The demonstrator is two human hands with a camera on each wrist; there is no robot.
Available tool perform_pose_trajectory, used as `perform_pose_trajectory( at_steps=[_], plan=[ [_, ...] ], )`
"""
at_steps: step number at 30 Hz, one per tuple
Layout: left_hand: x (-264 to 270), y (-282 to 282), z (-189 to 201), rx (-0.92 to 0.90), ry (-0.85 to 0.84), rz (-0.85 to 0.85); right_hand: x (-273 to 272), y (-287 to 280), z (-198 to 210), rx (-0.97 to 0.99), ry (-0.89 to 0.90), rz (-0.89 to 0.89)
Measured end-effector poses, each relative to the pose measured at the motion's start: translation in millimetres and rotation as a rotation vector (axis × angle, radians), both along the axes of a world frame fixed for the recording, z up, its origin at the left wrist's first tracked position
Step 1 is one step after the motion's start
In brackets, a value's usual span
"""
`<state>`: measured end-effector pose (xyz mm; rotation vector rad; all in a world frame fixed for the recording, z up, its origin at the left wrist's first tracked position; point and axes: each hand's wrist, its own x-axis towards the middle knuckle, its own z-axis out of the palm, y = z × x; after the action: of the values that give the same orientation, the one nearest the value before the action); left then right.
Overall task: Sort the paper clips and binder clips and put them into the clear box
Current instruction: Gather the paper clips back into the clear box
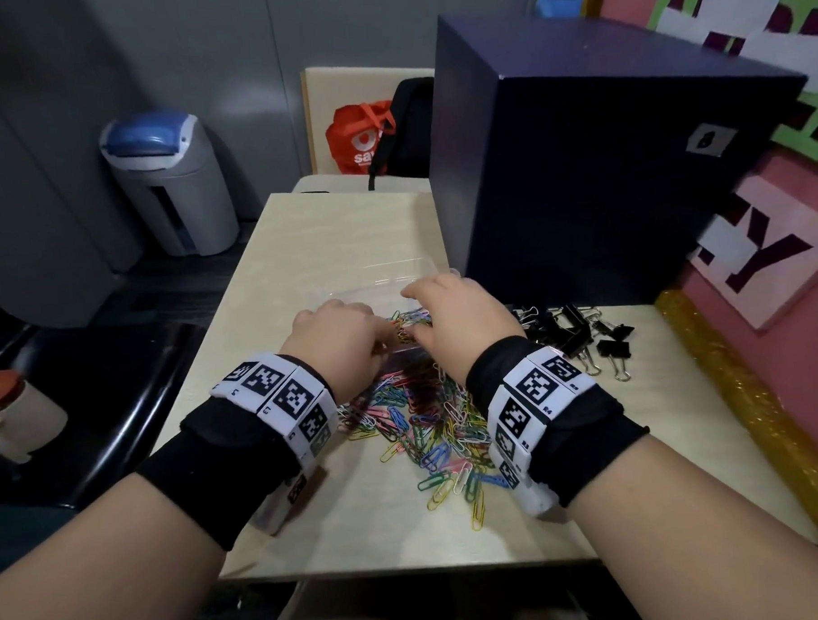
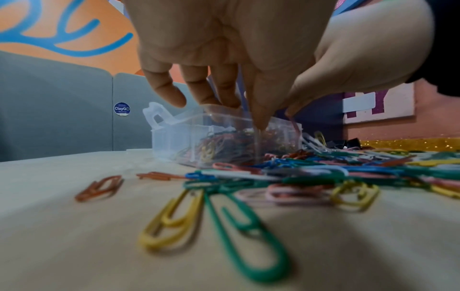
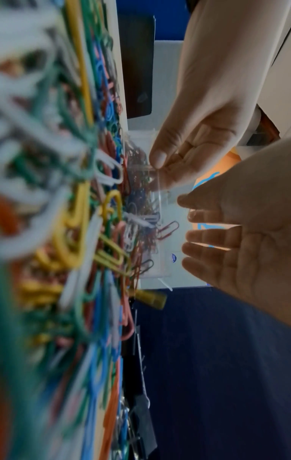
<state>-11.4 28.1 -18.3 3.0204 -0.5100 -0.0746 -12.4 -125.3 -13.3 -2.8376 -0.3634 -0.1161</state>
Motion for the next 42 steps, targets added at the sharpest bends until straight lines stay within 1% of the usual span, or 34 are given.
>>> perform_pose_trajectory(
  at_steps=[2,4,7,11,15,16,18,21,23,27,31,36,38,40,42],
  plan=[
    [-0.8,-0.8,2.2,-0.048,-0.034,0.028,-3.8,0.0,0.0,-0.011,-0.034,-0.014],
    [-2.4,-1.8,5.2,-0.086,-0.052,0.024,-7.9,-1.8,1.0,-0.024,-0.03,-0.045],
    [-6.8,-3.2,9.2,-0.073,0.009,-0.063,-13.2,-9.1,8.7,-0.072,0.048,-0.09],
    [-12.9,-4.3,11.4,0.078,0.137,-0.139,-22.4,-17.4,23.0,-0.253,0.275,-0.067],
    [-19.9,-8.6,10.9,0.307,0.211,-0.184,-32.4,-16.4,24.7,-0.424,0.489,-0.03],
    [-20.7,-9.4,9.8,0.338,0.218,-0.187,-33.7,-15.2,22.3,-0.457,0.525,-0.015],
    [-20.7,-10.9,8.3,0.33,0.211,-0.179,-35.5,-12.8,17.9,-0.47,0.551,-0.01],
    [-21.0,-13.1,7.3,0.286,0.181,-0.169,-33.6,-8.1,12.7,-0.432,0.489,0.003],
    [-21.3,-14.5,7.2,0.28,0.182,-0.161,-30.6,-5.6,8.3,-0.412,0.423,0.031],
    [-18.8,-12.8,6.2,0.222,0.195,-0.155,-26.3,-4.3,3.3,-0.368,0.366,0.032],
    [-16.8,-5.5,5.8,0.087,0.166,-0.135,-25.4,-6.8,7.4,-0.343,0.317,0.015],
    [-11.4,0.4,16.2,-0.138,0.111,-0.064,-19.6,-8.8,24.5,-0.338,0.23,-0.014],
    [-6.8,1.2,22.4,-0.176,0.077,-0.045,-16.0,-7.5,30.3,-0.326,0.193,-0.009],
    [-1.4,1.5,28.5,-0.192,0.037,-0.015,-11.6,-6.1,32.2,-0.251,0.137,-0.035],
    [4.9,1.5,33.1,-0.24,-0.01,0.03,-7.0,-4.4,30.8,-0.107,0.072,-0.084]
  ],
)
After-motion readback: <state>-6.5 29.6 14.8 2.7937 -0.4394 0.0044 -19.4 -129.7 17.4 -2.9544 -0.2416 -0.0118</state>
